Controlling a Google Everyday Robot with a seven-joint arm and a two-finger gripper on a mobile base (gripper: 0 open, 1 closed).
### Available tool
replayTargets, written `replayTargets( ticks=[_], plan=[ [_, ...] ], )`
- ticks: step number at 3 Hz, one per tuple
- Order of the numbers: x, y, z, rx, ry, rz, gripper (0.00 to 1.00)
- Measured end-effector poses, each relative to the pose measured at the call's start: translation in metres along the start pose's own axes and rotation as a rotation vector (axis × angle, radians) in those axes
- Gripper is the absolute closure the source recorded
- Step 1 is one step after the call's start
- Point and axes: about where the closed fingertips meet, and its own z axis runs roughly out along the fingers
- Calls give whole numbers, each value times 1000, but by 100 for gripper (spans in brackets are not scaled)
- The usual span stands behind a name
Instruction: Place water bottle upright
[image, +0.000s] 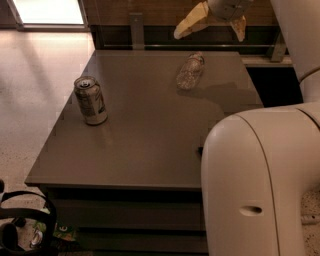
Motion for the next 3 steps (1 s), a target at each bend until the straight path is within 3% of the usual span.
replayTargets(
  ticks=[2, 3],
  plan=[
    [-16, 16, 42, 92, 64, 62, 0],
    [-17, 32, 74, 92, 109, 90, 0]
  ],
)
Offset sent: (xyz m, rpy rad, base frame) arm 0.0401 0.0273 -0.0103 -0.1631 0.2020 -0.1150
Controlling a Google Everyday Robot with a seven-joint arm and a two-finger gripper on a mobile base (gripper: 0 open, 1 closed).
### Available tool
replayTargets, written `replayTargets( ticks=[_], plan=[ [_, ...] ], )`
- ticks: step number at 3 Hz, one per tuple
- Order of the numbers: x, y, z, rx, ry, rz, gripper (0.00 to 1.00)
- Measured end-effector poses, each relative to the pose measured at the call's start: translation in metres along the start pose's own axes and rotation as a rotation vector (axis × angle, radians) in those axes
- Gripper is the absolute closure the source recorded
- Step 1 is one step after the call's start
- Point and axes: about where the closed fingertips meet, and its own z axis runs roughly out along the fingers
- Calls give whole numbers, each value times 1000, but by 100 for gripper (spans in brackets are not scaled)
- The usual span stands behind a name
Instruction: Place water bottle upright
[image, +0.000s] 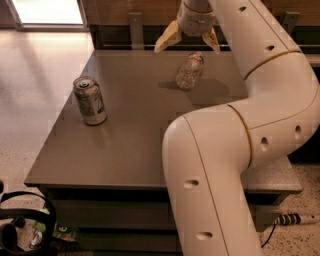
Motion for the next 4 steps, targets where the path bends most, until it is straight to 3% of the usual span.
replayTargets(
  ticks=[1, 3, 4],
  plan=[
    [-1, 2, 24, 10, 31, 18, 0],
    [3, -19, 60, 57, 80, 68, 0],
    [4, -31, 69, 75, 86, 93, 14]
  ],
)
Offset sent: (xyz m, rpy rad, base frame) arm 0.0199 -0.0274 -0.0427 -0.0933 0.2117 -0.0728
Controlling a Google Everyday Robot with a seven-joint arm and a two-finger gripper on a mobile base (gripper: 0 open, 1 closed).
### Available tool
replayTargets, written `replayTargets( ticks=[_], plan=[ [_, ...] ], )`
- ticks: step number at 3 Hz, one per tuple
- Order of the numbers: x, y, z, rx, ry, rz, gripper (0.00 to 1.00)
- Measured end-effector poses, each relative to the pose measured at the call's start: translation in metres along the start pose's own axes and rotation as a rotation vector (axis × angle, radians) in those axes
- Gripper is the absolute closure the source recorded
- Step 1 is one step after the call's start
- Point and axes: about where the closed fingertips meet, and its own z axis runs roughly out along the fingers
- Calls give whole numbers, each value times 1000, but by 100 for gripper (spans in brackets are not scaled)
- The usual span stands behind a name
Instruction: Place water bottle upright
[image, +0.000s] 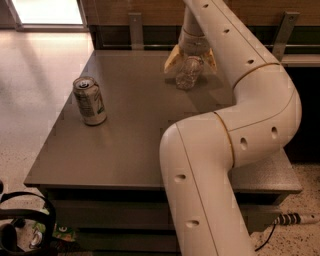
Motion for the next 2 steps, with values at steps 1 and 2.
replayTargets(
  ticks=[1, 2],
  plan=[
    [-9, 2, 4, -7, -27, 1, 39],
    [-15, 4, 8, -12, -46, 1, 61]
  ],
)
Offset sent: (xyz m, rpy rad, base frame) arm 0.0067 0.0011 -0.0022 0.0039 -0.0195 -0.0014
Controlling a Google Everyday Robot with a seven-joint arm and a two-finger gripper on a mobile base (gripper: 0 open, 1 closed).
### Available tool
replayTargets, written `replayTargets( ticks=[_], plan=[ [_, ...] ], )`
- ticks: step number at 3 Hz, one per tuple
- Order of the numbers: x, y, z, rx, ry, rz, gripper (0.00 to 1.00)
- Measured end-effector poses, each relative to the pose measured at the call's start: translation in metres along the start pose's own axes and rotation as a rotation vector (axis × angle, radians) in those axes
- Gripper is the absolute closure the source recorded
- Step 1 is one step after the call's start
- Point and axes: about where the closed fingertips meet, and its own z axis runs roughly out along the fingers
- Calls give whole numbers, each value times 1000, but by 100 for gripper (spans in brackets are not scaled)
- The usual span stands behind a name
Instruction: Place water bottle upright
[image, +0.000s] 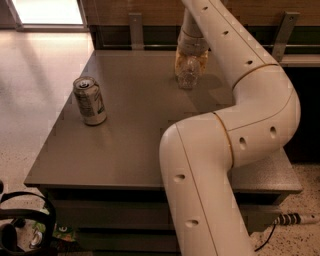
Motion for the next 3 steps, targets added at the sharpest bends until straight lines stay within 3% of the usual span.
replayTargets(
  ticks=[1, 2, 3],
  plan=[
    [-5, 2, 4, -5, -14, -1, 85],
    [-7, 3, 7, -7, -21, -1, 100],
    [-7, 3, 7, -7, -21, -1, 100]
  ],
)
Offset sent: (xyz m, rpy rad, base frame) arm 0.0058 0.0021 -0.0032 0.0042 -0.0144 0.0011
